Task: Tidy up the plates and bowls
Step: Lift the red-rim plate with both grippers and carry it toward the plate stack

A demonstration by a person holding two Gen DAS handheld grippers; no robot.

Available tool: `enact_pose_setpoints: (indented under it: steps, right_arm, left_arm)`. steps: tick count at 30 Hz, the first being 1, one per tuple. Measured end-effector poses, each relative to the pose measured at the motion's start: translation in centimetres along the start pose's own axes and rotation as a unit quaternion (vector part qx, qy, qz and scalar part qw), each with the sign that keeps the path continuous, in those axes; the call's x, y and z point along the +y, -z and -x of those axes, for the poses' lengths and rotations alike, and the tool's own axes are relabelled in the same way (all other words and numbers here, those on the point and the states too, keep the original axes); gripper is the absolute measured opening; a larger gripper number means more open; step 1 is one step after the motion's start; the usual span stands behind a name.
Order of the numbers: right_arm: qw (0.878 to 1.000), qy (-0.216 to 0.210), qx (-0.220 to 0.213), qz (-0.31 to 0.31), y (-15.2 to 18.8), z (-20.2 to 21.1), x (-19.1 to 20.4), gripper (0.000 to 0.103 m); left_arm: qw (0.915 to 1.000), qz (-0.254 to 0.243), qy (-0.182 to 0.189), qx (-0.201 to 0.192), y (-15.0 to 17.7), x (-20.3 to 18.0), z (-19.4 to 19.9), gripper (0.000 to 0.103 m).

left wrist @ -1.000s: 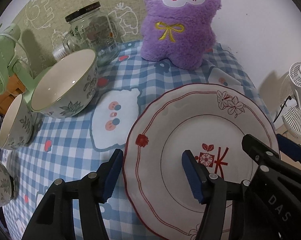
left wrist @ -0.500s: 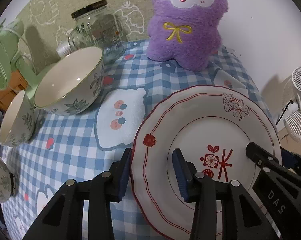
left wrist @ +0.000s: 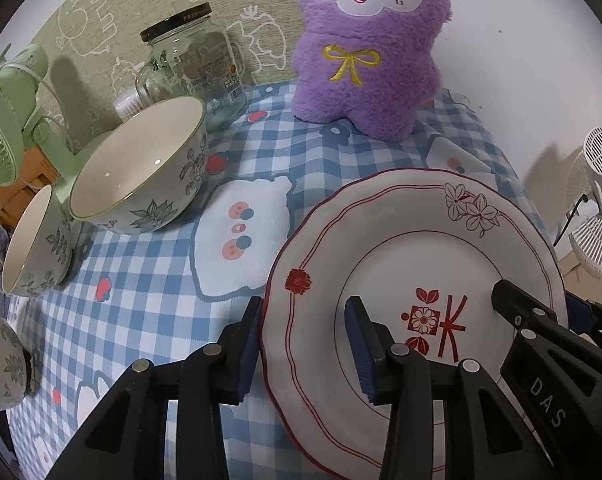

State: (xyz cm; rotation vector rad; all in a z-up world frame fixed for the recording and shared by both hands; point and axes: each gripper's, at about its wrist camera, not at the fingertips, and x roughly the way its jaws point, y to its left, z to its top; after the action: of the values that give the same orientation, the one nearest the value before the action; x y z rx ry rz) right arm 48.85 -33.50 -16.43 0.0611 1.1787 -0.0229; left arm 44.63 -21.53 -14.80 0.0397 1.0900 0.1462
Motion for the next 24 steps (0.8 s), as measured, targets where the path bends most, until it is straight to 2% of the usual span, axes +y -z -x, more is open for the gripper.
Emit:
enact_pose_setpoints:
  steps: [15, 24]
  right_arm:
    - [1.000, 0.009, 0.012, -0.007, 1.8, 1.7, 0.6, 0.045]
    - [1.000, 0.013, 0.001, -0.010, 2.8, 4.1, 1.4, 0.046]
  left_arm:
    - [0.9999, -0.015, 0.005, 0.004, 1.6, 0.7, 1.6, 0.041]
    - [0.9998, -0.013, 0.013, -0.003, 2.4, 1.6, 3.6, 0.041]
